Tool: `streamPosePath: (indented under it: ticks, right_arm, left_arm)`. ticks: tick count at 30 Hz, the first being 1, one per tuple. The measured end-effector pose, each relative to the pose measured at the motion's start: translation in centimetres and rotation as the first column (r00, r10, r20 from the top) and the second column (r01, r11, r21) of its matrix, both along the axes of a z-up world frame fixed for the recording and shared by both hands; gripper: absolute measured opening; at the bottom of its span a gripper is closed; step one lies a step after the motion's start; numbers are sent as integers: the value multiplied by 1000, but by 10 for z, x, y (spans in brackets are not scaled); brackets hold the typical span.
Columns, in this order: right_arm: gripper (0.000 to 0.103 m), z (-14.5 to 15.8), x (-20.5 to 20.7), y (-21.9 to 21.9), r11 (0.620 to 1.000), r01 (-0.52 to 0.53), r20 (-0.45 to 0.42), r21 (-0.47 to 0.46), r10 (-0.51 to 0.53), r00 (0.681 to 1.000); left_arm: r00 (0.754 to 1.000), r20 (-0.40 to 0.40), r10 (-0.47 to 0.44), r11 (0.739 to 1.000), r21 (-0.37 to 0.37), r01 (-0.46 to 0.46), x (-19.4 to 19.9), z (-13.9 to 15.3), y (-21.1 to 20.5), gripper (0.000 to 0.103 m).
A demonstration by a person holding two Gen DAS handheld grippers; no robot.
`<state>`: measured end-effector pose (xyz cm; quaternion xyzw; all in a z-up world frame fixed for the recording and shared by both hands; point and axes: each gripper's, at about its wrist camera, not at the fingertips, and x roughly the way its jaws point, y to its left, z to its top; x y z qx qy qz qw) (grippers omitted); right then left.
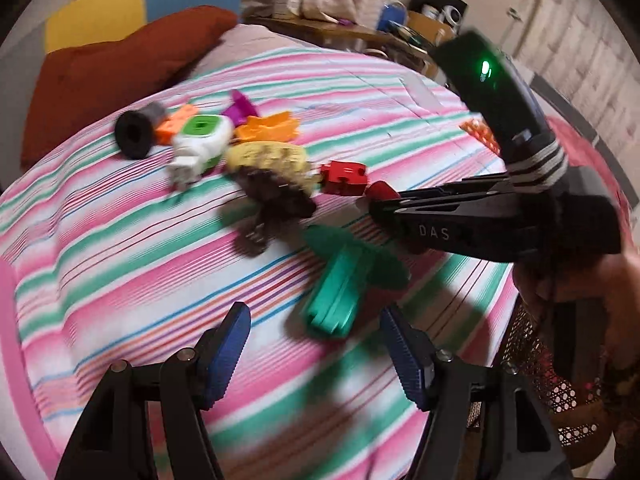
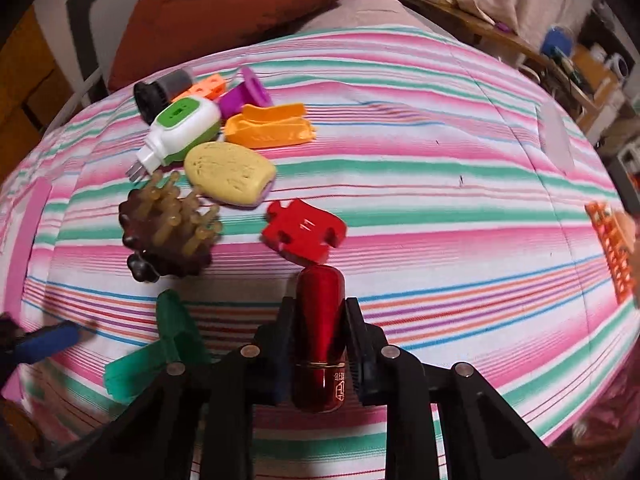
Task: Organize rigid objects
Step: 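Grasp the teal spool stand with the left tool while the right tool grasps the red tube, then carry the teal stand into the tray and open the left tool while the right tool carries the red tube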
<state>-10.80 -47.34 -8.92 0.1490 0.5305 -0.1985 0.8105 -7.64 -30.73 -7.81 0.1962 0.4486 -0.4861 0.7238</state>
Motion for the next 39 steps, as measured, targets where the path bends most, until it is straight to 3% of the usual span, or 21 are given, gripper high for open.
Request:
streamPosePath:
  ticks: [3,5,9,14,27,30,39]
  right_arm:
    - [24,0,-1,-5,1000,20,7,23,-20,1000]
    - [24,-1,-1,-5,999,26,8,31,-27,1000]
    - [24,-2,1,-3,1000,19,3,23,-19,1000]
    - [24,-2,3,1,1000,8,0,-10,-8,1000]
    - [24,-1,4,33,995,-83,4,-54,83,997]
    - [24,0,4,49,992,-117,15,-37,117,993]
    - [24,10,9,91,971,-213,49,-113,219,974]
  left_arm:
    - [999,28,-35,999,16,34,-1,-8,-17,66]
    - [999,15,-50,998,48,49,1,-20,-26,46]
    - [994,57,-97,995,33,96,-6,-21,-28,30]
    - [990,96,-105,994,23,103,-14,-21,-17,30]
    - [990,138,32,999,-12,-31,-8,-17,61,29]
    - [987,143,79,996,-47,-73,-5,-10,81,29]
    - [973,166,160,983,-114,-142,5,14,121,30]
